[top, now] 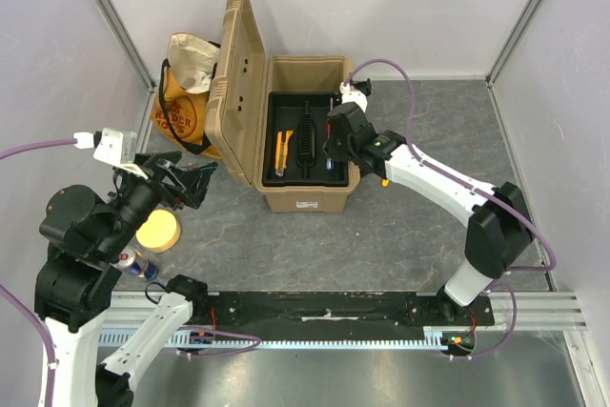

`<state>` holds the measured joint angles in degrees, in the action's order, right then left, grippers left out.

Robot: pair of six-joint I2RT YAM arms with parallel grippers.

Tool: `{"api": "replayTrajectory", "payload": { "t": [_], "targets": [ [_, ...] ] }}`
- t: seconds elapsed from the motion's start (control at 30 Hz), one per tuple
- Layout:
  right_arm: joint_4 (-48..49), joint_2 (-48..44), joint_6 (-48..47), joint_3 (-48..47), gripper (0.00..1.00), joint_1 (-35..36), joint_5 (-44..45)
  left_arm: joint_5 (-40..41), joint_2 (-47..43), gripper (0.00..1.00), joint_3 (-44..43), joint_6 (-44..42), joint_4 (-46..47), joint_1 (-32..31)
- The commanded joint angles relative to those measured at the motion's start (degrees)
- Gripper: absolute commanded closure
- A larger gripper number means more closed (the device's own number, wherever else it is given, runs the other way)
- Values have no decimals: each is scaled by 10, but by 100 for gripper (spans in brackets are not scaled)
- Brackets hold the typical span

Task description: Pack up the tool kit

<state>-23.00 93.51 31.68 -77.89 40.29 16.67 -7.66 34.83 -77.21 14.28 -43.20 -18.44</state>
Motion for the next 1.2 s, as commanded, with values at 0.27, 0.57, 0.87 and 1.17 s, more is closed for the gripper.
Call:
{"api": "replayTrajectory", "payload": {
  "t": [0.27,0.57,0.87,1.17],
  "targets": [
    [9,32,15,-49,59,12,6,-4,15,11,-7,-4,8,1],
    [-13,-74,22,-40,55,12,72,-4,10,11,-8,-4,8,1],
    [-94,-189,43,65,30,-7,253,-13,5,11,-7,1,8,2],
    [-69,-260,69,245,27,-129,189,-16,8,11,-9,4,7,1]
  ]
}}
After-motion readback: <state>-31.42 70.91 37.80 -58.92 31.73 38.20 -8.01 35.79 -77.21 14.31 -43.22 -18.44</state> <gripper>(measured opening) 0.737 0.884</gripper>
